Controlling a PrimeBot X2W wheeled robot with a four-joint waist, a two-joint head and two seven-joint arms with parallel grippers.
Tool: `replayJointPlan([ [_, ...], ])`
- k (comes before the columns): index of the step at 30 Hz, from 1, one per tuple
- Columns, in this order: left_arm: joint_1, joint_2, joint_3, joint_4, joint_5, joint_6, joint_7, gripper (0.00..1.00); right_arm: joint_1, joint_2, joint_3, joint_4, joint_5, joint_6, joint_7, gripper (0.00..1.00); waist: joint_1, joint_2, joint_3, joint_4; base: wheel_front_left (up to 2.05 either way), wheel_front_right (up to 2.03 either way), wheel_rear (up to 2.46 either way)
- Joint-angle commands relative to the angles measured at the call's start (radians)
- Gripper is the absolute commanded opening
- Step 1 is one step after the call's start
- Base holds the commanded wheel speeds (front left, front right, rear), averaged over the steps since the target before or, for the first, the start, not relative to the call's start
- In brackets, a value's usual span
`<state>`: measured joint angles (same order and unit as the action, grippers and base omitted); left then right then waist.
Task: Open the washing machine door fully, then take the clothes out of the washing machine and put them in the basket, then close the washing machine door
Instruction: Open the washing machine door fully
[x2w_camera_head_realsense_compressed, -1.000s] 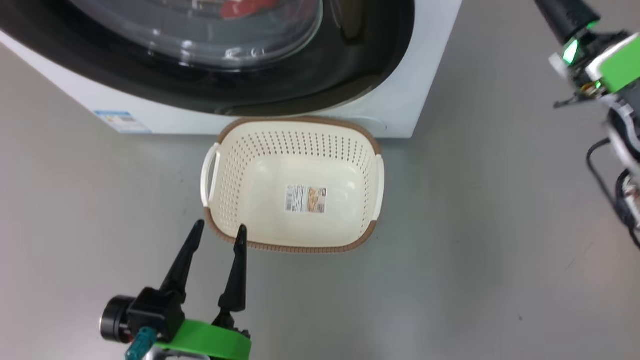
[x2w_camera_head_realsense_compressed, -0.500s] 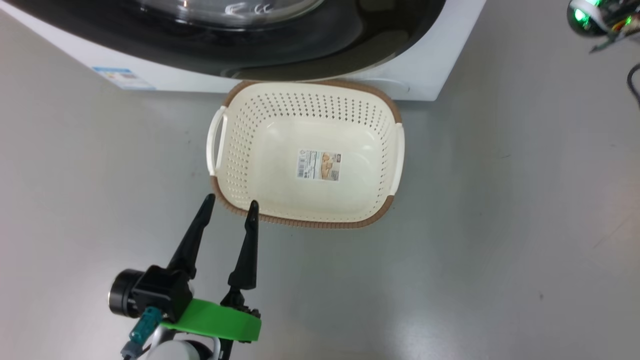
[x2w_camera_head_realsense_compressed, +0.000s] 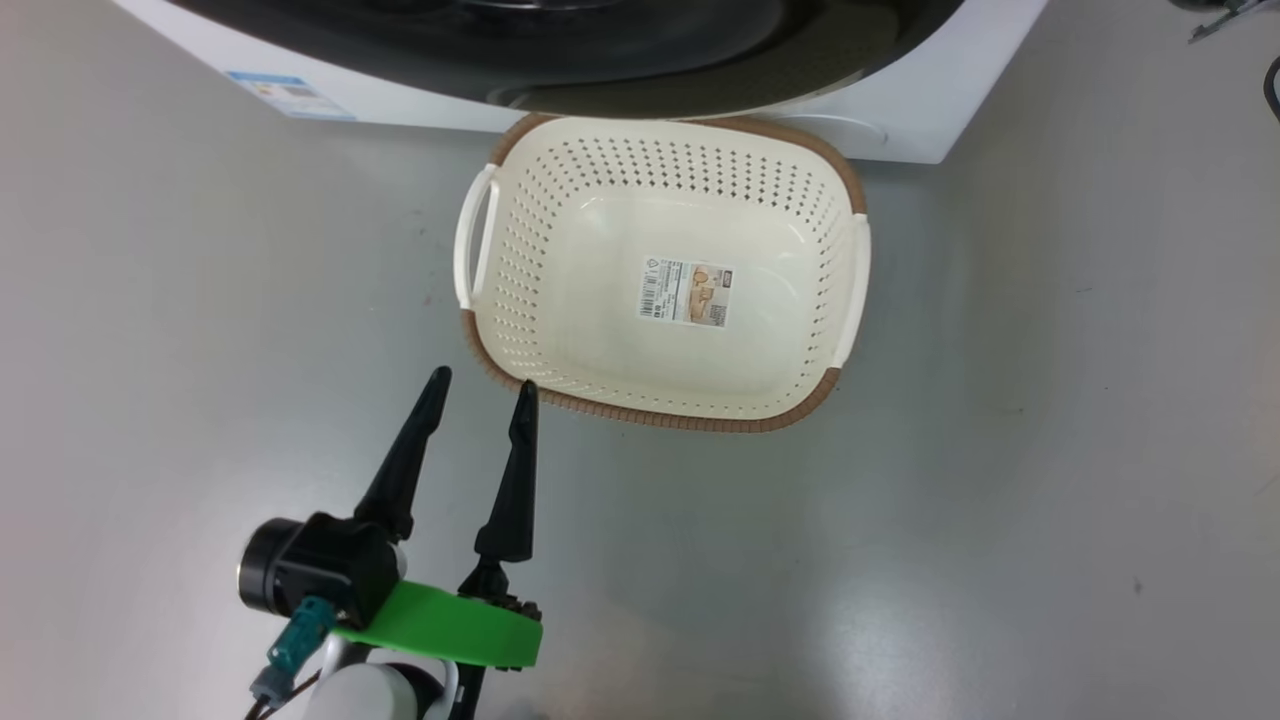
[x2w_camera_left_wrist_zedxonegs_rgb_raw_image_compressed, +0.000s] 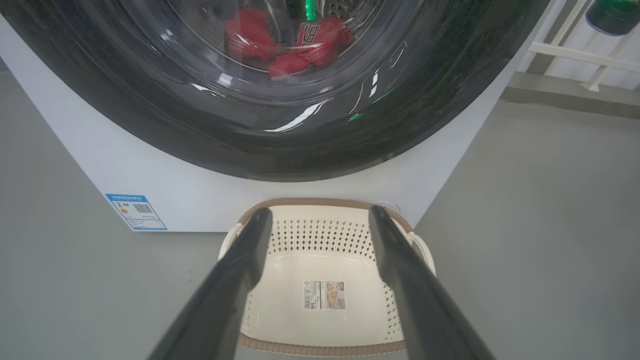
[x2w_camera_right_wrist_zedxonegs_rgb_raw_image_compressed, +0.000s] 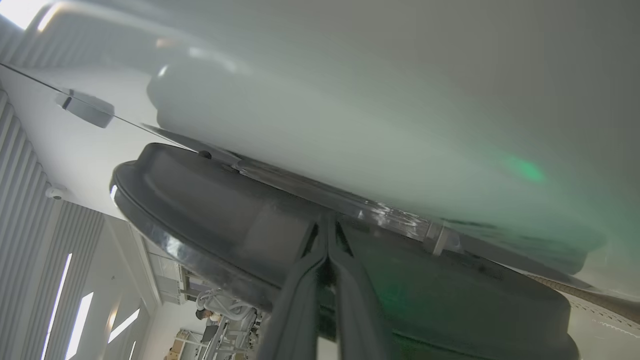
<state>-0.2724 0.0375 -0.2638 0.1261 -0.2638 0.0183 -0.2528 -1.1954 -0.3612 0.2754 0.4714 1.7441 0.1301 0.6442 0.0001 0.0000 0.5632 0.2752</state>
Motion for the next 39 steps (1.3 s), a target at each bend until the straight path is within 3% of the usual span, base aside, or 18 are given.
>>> replayJointPlan([
  [1,-0.011,0.013,0.024,-0.028,-0.006,0.008,-0.009,1.00,-0.015,0.018,0.002,-0.023,-0.015,0.001,0.006,0.00,-0.0001,0.0000,0.006,0.010,0.00,0.00,0.00],
  [17,0.005,0.013,0.021,-0.025,-0.014,0.016,-0.009,1.00,0.075,0.072,0.022,-0.039,-0.076,0.001,0.071,0.00,-0.0001,0.0000,-0.052,0.010,0.00,0.00,0.00],
  [39,0.082,0.013,0.044,-0.014,0.008,0.001,-0.009,1.00,0.311,0.148,0.037,-0.163,-0.091,0.001,0.158,0.00,-0.0001,0.0000,-0.184,-0.005,0.00,0.00,0.00],
])
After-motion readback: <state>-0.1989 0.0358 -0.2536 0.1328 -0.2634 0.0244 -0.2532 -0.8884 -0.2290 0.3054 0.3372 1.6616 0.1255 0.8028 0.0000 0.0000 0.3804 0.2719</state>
